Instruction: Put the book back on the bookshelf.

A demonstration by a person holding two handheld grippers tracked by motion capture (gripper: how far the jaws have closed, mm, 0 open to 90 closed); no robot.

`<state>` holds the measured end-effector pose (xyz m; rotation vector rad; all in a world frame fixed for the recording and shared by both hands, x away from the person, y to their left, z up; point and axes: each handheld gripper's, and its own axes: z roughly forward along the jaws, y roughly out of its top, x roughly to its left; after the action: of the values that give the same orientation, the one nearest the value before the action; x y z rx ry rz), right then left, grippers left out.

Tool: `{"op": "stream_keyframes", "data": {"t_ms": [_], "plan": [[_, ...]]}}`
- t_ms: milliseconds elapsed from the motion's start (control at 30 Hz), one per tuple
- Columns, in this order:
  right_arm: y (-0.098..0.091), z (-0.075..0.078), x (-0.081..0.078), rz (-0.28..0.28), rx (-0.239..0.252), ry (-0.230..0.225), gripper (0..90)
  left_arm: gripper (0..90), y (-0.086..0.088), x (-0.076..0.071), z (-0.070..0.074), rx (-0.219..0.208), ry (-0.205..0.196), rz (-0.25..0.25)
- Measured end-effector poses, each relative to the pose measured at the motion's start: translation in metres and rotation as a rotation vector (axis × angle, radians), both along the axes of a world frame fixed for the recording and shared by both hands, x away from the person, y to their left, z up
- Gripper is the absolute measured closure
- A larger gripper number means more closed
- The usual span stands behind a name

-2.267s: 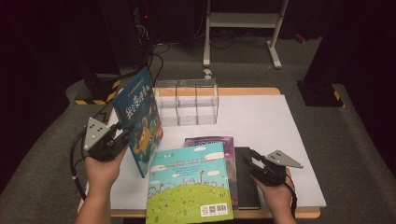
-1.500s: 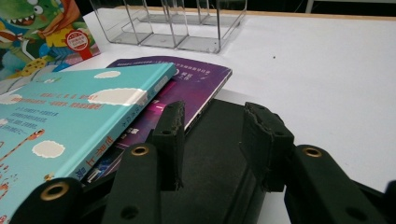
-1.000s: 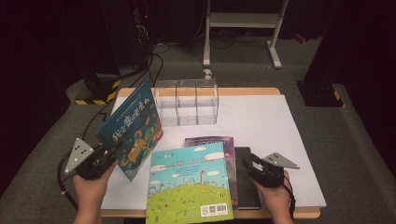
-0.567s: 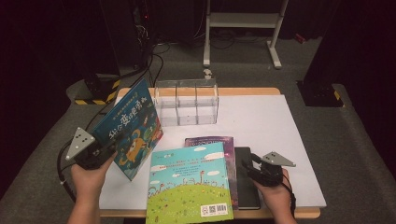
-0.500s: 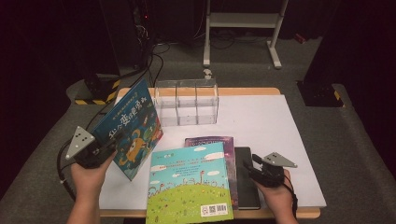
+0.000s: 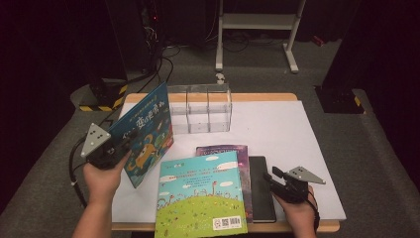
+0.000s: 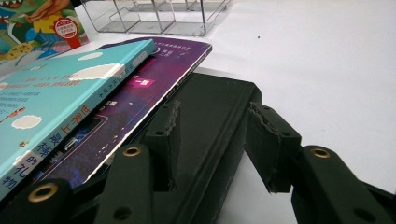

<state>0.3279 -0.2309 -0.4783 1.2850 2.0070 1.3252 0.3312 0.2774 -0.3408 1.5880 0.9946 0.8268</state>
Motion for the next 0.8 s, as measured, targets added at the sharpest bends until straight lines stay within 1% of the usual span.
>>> {"op": "stream_keyframes", "data": {"t_ms": [67, 167, 267, 367, 433, 500, 633, 800], "plan": [[-0.001, 0.000, 0.000, 0.001, 0.004, 0.001, 55.2, 83.1, -0.004, 0.007, 0.006, 0.003, 0.006, 0.007], [-0.004, 0.001, 0.000, 0.000, 0.009, -0.004, 55.8, 83.1, -0.011, 0.018, 0.016, 0.000, 0.005, 0.011], [-0.007, 0.002, -0.001, -0.003, 0.016, -0.008, 56.2, 83.1, -0.017, 0.028, 0.026, -0.011, -0.011, 0.034], [-0.010, 0.003, -0.001, -0.006, 0.024, -0.009, 56.7, 83.1, -0.022, 0.041, 0.031, -0.021, -0.027, 0.064], [-0.011, 0.003, -0.001, -0.007, 0.027, -0.010, 56.7, 83.0, -0.026, 0.051, 0.032, -0.037, -0.024, 0.074], [-0.012, 0.004, -0.001, -0.007, 0.030, -0.015, 56.9, 83.0, -0.031, 0.064, 0.031, -0.052, -0.022, 0.091], [-0.012, 0.004, -0.002, -0.007, 0.032, -0.019, 57.1, 83.0, -0.042, 0.084, 0.025, -0.053, -0.039, 0.137], [-0.014, 0.005, -0.002, -0.007, 0.035, -0.023, 57.3, 83.0, -0.052, 0.102, 0.019, -0.066, -0.044, 0.164]]}}
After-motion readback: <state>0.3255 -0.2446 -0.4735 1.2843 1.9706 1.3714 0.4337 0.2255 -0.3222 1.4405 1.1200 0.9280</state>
